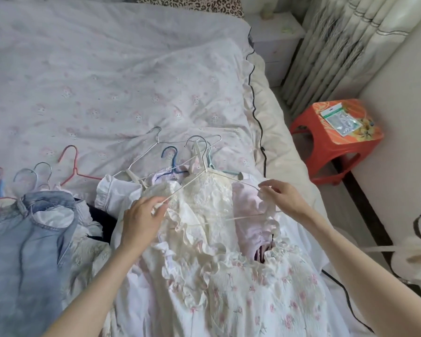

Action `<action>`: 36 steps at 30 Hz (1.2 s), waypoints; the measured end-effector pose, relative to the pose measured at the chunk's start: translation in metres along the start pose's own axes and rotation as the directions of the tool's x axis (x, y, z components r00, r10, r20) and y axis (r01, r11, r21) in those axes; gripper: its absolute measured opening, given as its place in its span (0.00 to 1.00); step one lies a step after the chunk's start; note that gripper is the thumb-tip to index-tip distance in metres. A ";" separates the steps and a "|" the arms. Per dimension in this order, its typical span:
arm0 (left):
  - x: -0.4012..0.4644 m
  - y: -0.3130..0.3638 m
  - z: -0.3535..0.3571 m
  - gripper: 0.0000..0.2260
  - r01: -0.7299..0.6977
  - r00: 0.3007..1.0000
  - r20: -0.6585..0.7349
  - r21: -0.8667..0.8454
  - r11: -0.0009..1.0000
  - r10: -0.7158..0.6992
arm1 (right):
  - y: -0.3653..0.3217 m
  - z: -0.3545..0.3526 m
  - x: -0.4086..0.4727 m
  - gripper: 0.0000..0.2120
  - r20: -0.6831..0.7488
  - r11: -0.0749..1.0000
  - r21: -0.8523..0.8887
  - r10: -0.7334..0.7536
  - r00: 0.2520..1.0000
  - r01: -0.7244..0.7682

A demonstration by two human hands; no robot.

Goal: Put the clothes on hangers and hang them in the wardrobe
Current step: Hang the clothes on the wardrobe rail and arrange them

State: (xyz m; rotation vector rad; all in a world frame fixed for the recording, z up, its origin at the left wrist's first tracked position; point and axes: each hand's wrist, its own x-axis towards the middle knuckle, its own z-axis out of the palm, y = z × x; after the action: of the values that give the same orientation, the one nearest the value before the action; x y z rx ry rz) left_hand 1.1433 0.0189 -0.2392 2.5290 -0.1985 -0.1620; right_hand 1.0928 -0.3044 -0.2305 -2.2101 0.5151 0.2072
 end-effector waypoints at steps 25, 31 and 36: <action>-0.216 0.295 -0.123 0.03 -0.779 0.626 -0.274 -0.264 0.568 0.730 | -0.006 -0.193 -0.464 0.08 -0.769 0.979 -0.195 -0.194 0.609 0.065; -0.332 0.356 -0.132 0.04 -0.893 0.343 -0.258 -0.387 0.228 0.903 | -0.007 -0.172 -0.653 0.08 -0.964 0.981 -0.126 -0.085 0.251 -0.149; -0.440 0.382 -0.120 0.00 -0.802 0.175 -0.142 -0.595 0.057 0.974 | -0.012 -0.131 -0.797 0.02 -0.998 0.925 -0.054 -0.058 -0.001 -0.375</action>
State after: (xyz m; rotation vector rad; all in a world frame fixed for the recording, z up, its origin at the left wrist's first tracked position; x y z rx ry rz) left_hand 0.6904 -0.1477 0.1084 1.2907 -1.6230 -0.0571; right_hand 0.3757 -0.1653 0.1137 -2.2213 1.6404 -1.5031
